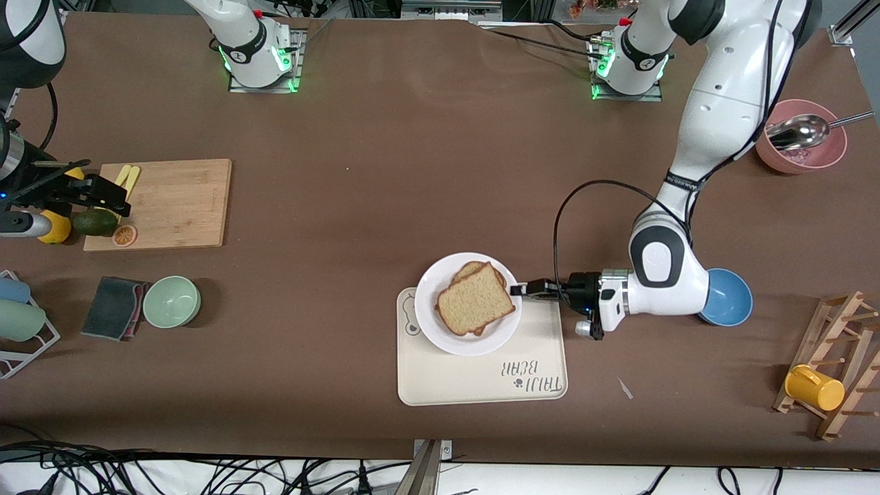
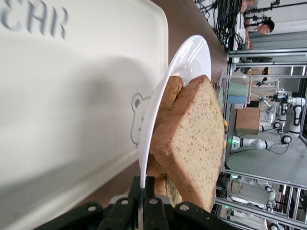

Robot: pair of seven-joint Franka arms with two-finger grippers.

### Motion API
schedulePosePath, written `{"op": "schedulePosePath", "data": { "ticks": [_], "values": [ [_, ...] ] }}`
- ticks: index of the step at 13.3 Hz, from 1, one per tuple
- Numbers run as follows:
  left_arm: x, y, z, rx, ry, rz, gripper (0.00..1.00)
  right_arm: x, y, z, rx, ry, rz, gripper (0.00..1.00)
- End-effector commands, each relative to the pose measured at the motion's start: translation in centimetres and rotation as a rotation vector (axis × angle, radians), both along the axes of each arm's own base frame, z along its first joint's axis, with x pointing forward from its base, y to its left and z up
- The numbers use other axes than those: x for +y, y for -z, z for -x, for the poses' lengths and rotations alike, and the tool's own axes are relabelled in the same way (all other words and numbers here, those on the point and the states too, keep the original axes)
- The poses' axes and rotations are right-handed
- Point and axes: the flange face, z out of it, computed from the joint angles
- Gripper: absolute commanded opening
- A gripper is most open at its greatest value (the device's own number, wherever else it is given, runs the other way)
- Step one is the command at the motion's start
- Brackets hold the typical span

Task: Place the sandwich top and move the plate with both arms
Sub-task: 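Slide the plate with the left gripper onto the bear tray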

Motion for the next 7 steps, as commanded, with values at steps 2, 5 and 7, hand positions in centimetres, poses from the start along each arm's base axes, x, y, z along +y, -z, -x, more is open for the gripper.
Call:
{"op": "schedulePosePath", "data": {
  "ticks": [2,5,7],
  "values": [
    [2.3,0.3,-3.6,-0.017,-0.076,0.052,0.00,0.0,-0.3,-0.1,0.007,-0.008,0.001,1.00],
    [2.6,2.5,-3.5,-0.002,-0.116,0.050,0.00,-0.1,0.7,-0.4,0.028,-0.011,-0.003,1.00],
    [1.9,3.2,-3.5,0.008,-0.150,0.073,0.00,-0.1,1.3,-0.6,0.039,-0.008,-0.002,1.00]
  ]
}}
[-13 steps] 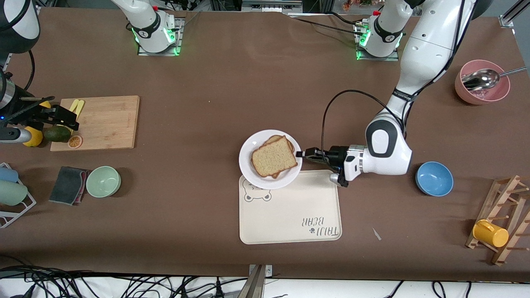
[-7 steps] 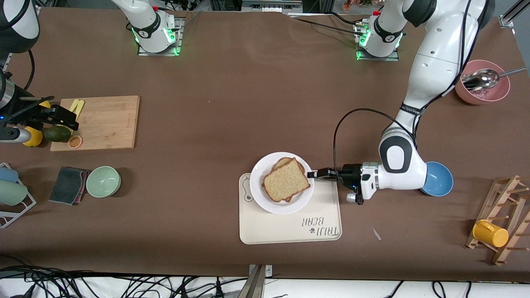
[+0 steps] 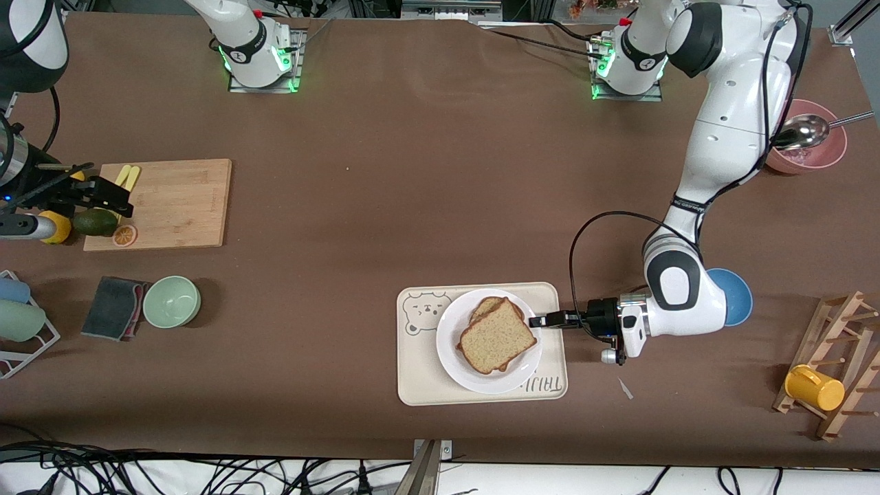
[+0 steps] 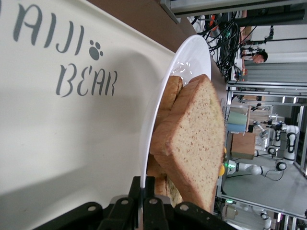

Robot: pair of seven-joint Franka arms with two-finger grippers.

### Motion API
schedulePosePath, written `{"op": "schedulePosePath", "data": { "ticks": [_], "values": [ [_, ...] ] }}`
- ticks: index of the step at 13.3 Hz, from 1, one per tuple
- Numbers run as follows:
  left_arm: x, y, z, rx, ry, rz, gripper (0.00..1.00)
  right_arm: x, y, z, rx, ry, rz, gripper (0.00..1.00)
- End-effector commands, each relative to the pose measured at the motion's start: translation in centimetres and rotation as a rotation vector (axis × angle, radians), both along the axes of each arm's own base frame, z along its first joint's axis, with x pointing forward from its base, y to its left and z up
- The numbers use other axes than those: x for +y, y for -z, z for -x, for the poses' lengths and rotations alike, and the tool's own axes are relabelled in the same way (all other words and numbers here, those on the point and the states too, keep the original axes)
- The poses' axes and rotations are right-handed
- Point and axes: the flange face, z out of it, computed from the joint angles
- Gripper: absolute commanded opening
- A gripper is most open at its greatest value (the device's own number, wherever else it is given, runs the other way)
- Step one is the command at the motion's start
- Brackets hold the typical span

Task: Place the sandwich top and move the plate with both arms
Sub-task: 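Slide the plate with the left gripper onto the bear tray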

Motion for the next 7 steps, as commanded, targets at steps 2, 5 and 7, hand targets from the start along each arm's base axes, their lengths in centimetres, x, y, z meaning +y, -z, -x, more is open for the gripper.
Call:
{"op": "schedulePosePath", "data": {
  "ticks": [2,5,7],
  "values": [
    [-1.0,0.4,-0.8,-0.012,-0.053,0.032,0.00,-0.1,1.0,-0.6,0.028,-0.006,-0.003,1.00],
    [-1.4,1.3,-0.5,-0.004,-0.045,0.030,0.00,0.0,1.3,-0.7,0.031,-0.009,-0.002,1.00],
    [-1.7,1.9,-0.2,0.005,-0.040,0.029,0.00,0.3,1.3,-0.7,0.031,-0.015,0.000,1.00]
  ]
}}
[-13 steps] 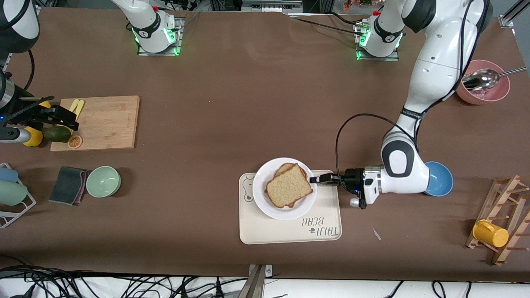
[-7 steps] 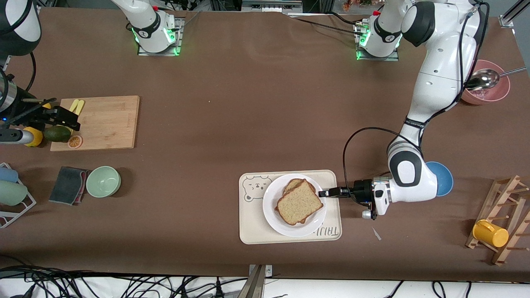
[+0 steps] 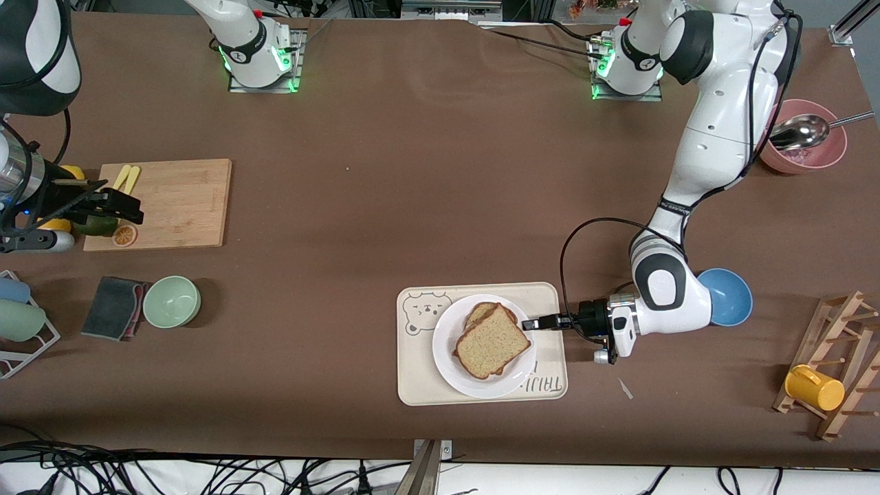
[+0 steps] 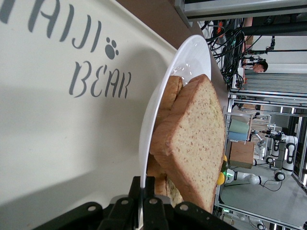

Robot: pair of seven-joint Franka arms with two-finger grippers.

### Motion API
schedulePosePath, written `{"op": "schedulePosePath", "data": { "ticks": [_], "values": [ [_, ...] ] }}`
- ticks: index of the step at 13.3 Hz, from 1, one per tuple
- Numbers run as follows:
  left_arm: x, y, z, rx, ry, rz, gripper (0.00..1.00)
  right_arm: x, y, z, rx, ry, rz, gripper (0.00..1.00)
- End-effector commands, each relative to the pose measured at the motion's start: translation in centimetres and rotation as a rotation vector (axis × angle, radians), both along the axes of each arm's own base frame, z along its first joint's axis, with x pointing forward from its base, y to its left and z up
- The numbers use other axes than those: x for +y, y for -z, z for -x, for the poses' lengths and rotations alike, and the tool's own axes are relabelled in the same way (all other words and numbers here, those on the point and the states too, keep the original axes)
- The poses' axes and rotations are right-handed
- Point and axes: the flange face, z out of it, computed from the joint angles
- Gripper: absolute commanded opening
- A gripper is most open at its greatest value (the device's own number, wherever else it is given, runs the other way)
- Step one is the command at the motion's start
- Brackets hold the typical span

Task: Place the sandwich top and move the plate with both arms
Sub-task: 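Slide the plate with the left gripper onto the bear tray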

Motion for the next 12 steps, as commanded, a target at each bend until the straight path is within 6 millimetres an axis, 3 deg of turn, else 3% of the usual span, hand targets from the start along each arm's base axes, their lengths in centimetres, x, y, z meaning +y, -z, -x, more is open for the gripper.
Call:
{"op": "schedulePosePath", "data": {
  "ticks": [1,4,6,7,8,10,12],
  "values": [
    [-1.3,0.1,-0.4,-0.011,-0.007,0.034,0.00,0.3,-0.8,0.0,-0.003,-0.014,0.000,1.00],
    [-1.6,0.8,0.0,-0.001,0.003,0.027,0.01,0.3,-1.4,0.2,-0.012,-0.014,-0.001,1.00],
    [-1.6,1.3,0.2,0.006,0.003,0.027,0.08,0.4,-1.8,0.2,-0.017,-0.015,-0.002,1.00],
    [-1.6,1.3,0.2,0.008,0.004,0.026,0.16,0.3,-2.1,0.1,-0.023,-0.015,-0.003,1.00],
    [-1.5,1.4,0.2,0.009,0.004,0.027,0.33,0.3,-2.2,0.2,-0.023,-0.015,-0.001,1.00],
    [-1.5,1.2,0.2,0.005,0.008,0.022,0.55,0.3,-2.6,0.1,-0.029,-0.015,-0.003,1.00],
    [-1.1,0.8,0.0,0.001,0.004,0.024,0.65,0.3,-2.8,0.3,-0.017,-0.015,-0.001,1.00]
  ]
}}
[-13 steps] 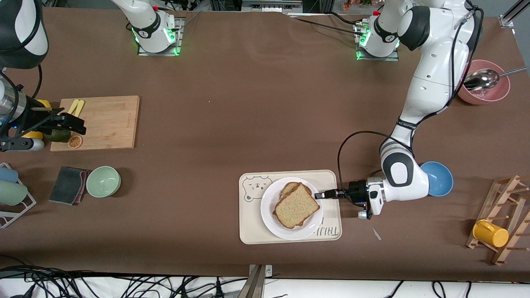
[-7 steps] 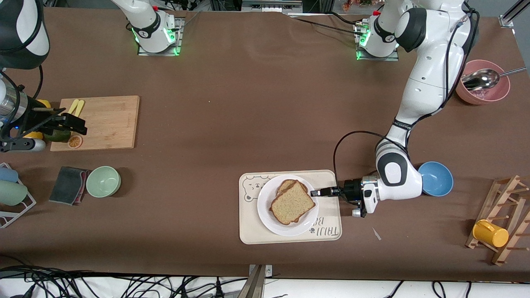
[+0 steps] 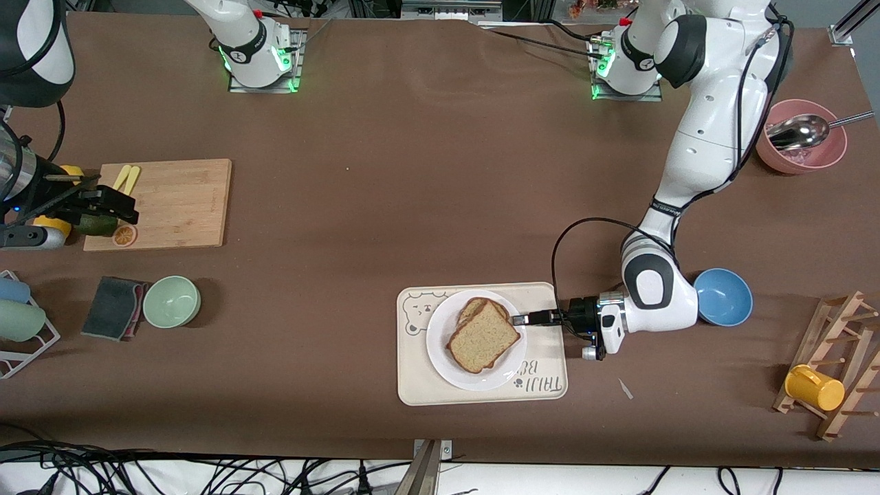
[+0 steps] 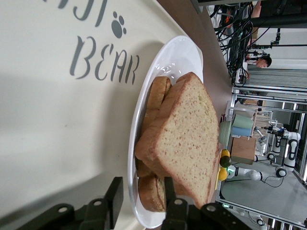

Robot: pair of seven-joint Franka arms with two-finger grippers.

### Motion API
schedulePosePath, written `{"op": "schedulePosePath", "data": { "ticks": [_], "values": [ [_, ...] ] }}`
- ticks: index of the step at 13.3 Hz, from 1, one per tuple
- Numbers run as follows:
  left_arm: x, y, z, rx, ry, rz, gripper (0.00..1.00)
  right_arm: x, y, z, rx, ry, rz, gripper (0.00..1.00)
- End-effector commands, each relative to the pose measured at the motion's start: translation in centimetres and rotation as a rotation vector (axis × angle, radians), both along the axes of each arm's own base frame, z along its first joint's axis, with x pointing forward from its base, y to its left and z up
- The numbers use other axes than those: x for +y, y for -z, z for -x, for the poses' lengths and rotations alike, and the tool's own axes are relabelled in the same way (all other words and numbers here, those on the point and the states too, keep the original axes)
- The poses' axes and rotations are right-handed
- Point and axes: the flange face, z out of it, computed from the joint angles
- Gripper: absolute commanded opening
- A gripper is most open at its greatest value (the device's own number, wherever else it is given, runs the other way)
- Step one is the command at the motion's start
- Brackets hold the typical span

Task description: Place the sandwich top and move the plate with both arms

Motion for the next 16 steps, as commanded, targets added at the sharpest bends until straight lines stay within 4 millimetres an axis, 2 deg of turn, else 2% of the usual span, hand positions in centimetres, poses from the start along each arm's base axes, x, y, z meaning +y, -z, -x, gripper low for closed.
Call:
{"op": "schedulePosePath", "data": {
  "ticks": [1,3,6,9,11,12,14,16],
  "values": [
    [0.5,-0.9,-0.8,-0.018,-0.019,0.026,0.66,0.0,-1.1,0.4,0.009,-0.011,-0.001,1.00],
    [0.7,-1.5,-0.8,-0.017,-0.006,0.021,0.67,0.1,-1.1,0.4,0.010,-0.013,-0.003,1.00],
    [0.7,-3.8,-0.9,-0.010,0.047,-0.006,0.67,0.0,-1.1,0.4,0.010,-0.013,-0.001,1.00],
    [0.9,-7.3,-1.2,-0.007,0.110,-0.096,0.67,0.1,-0.6,0.5,0.035,-0.013,-0.002,1.00],
    [1.0,-9.8,-1.1,-0.008,0.175,-0.176,0.66,0.5,-1.1,0.7,0.032,-0.019,0.005,1.00],
    [1.2,-10.9,-1.1,-0.010,0.206,-0.237,0.66,0.7,-0.4,0.5,0.044,-0.022,0.007,1.00],
    [1.4,-13.0,-0.7,-0.004,0.272,-0.352,0.66,1.2,-1.2,0.8,0.030,-0.038,0.008,1.00],
    [1.9,-15.1,-0.4,-0.009,0.328,-0.453,0.66,0.9,-1.0,1.0,0.035,-0.030,0.000,1.00]
  ]
}}
